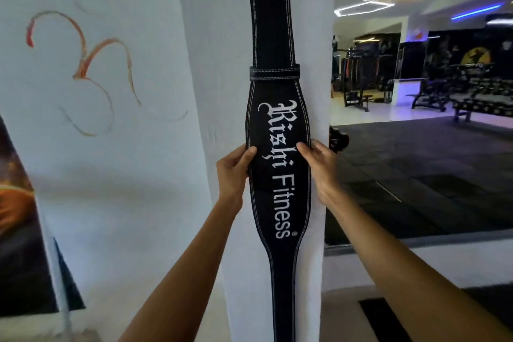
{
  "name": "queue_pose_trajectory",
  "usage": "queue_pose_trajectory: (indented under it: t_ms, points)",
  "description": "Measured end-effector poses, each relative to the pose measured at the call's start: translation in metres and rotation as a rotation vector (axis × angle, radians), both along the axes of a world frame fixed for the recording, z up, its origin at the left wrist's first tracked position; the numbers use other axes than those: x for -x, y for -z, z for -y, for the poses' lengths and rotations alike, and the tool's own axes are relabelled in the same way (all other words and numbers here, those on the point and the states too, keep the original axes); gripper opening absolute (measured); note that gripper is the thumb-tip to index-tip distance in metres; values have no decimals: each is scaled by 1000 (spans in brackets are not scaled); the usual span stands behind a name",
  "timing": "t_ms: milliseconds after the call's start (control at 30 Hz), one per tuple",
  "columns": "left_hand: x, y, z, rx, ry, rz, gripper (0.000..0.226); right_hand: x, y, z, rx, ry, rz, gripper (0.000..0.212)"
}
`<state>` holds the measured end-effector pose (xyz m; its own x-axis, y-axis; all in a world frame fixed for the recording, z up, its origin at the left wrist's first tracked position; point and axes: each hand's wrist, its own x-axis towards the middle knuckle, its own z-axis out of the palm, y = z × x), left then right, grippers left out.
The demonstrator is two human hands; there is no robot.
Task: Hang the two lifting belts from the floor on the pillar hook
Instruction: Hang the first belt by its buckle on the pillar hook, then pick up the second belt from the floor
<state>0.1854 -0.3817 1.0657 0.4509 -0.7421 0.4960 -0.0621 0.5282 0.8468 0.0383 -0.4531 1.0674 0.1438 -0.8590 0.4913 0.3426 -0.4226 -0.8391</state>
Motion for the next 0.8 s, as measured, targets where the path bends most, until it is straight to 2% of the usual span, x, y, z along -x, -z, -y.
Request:
queue_pose_trajectory:
  t_ms: [133, 300, 400, 467, 567, 700, 800]
  points:
    - [1, 20, -6, -69, 5, -14, 16, 1, 12, 0, -49, -8, -16, 29]
    - [1, 18, -10, -102, 2, -12, 16, 0, 13, -3, -71, -22, -28, 30]
    - [4, 41, -17, -176, 13, -29, 11, 3, 41, -14, -111, -12, -114, 31]
    - [6, 75, -26, -292, -4, -33, 12, 9, 80, -29, -204, 14, -220, 33]
    - [6, 155, -51, -552, -135, 19, 34, 29, 156, -55, -410, 126, -344, 43]
    - [21, 274, -115, -920, 74, 78, 24, 56, 267, -119, -714, 116, -484, 21]
    - [41, 350, -180, -1144, 205, 38, 7, 66, 333, -188, -888, -80, -692, 18]
